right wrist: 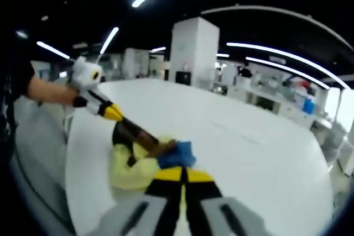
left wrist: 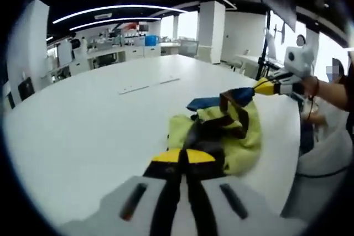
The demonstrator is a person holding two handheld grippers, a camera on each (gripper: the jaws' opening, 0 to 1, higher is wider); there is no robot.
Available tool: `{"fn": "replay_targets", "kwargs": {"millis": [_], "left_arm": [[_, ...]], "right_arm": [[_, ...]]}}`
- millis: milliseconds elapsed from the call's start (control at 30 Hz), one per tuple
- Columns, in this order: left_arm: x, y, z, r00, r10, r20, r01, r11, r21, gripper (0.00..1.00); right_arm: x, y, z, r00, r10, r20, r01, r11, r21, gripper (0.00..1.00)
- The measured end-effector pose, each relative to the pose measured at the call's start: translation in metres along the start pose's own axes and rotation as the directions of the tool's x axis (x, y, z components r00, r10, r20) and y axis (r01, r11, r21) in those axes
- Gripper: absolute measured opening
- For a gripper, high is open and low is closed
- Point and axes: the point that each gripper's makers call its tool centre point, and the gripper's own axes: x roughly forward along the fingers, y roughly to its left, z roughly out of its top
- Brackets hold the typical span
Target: Fold the garment on the visible template until the final outline fits inside the template.
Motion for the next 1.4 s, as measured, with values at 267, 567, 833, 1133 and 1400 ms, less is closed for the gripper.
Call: {"fn": "replay_targets", "kwargs": {"millis": [267, 567, 833, 1133, 1400], "left_arm": [[-0.020, 0.018, 0.040, 0.994, 0.046, 0.101, -0.048, 0.999, 0.010, 0.00], [-0.033, 0.033, 0.082, 0.980, 0.068, 0.184, -0.075, 0.997, 0.035, 0.00], [-0.031, 0.041, 0.110, 0.968, 0.068, 0.243, -0.078, 0.996, 0.034, 0.00], [-0.012, 0.073, 0.133, 0.944, 0.130, 0.304, -0.116, 0.991, -0.064, 0.00], [0.015, 0.117, 0.134, 0.930, 0.182, 0.319, -0.114, 0.969, -0.220, 0.00]], "right_arm": [[-0.016, -0.030, 0.025, 0.997, -0.076, 0.034, 0.077, 0.996, -0.043, 0.00], [-0.027, -0.057, 0.045, 0.988, -0.147, 0.039, 0.151, 0.983, -0.105, 0.00], [-0.034, -0.083, 0.064, 0.978, -0.205, 0.049, 0.210, 0.968, -0.135, 0.00], [-0.016, -0.116, 0.078, 0.968, -0.244, 0.066, 0.247, 0.968, -0.047, 0.00], [0.018, -0.146, 0.082, 0.961, -0.272, 0.042, 0.272, 0.962, 0.008, 0.00]]}}
